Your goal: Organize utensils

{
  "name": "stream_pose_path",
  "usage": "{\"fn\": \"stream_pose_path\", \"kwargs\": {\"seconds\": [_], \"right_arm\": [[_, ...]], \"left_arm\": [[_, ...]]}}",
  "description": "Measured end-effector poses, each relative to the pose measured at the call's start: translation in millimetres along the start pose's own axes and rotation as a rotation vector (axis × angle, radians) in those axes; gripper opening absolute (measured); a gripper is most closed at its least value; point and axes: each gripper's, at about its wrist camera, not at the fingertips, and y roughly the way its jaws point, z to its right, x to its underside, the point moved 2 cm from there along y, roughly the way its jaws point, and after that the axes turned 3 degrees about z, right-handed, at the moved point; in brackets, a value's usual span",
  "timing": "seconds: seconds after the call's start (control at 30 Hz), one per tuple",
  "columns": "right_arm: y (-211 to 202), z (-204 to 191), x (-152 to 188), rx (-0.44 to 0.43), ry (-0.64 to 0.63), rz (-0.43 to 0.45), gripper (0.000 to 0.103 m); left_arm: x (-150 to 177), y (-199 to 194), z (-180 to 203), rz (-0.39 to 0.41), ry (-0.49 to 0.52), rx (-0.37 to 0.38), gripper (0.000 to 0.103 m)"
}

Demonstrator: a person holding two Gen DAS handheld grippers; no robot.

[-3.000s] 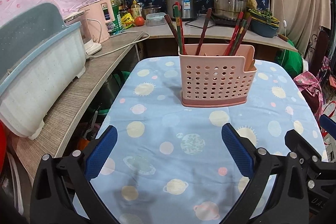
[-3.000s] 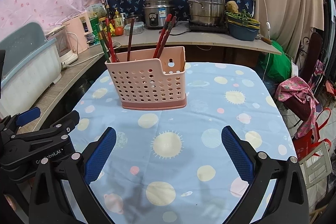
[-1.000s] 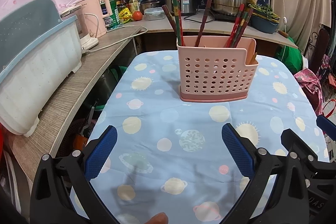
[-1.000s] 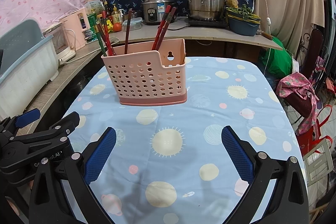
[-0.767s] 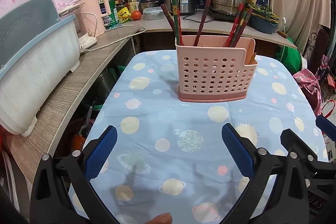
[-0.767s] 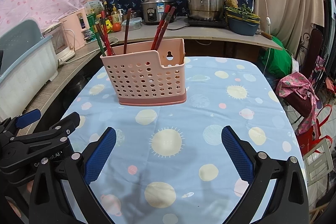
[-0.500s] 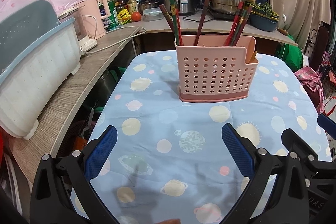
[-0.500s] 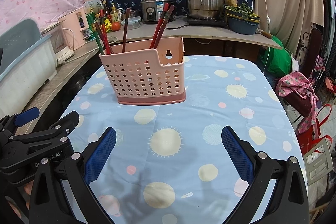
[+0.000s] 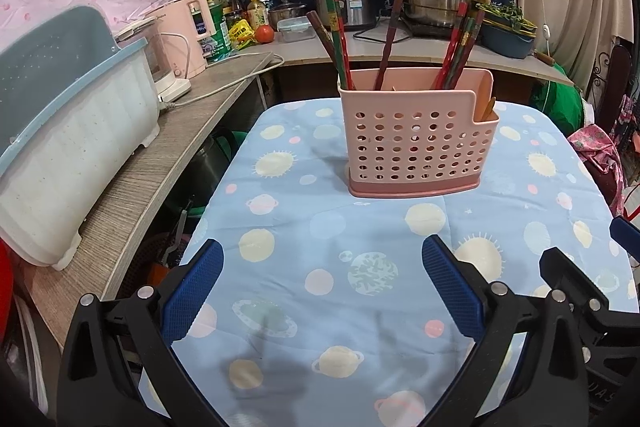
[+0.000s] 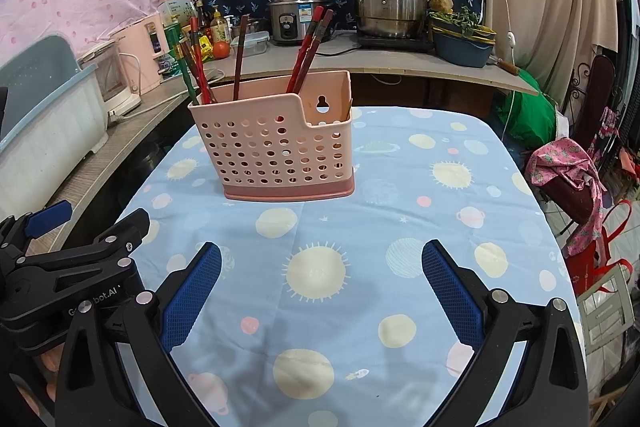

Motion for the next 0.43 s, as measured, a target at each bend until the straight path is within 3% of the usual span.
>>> {"fn": "stream_pose_path", "kwargs": {"seconds": [0.43], "right_arm": [[2.0,0.4,-3.5,0.004,0.004,0.000,0.097]], "left_arm": [[-0.9,-1.3,0.0,0.004,0.002,0.006,0.095]]}}
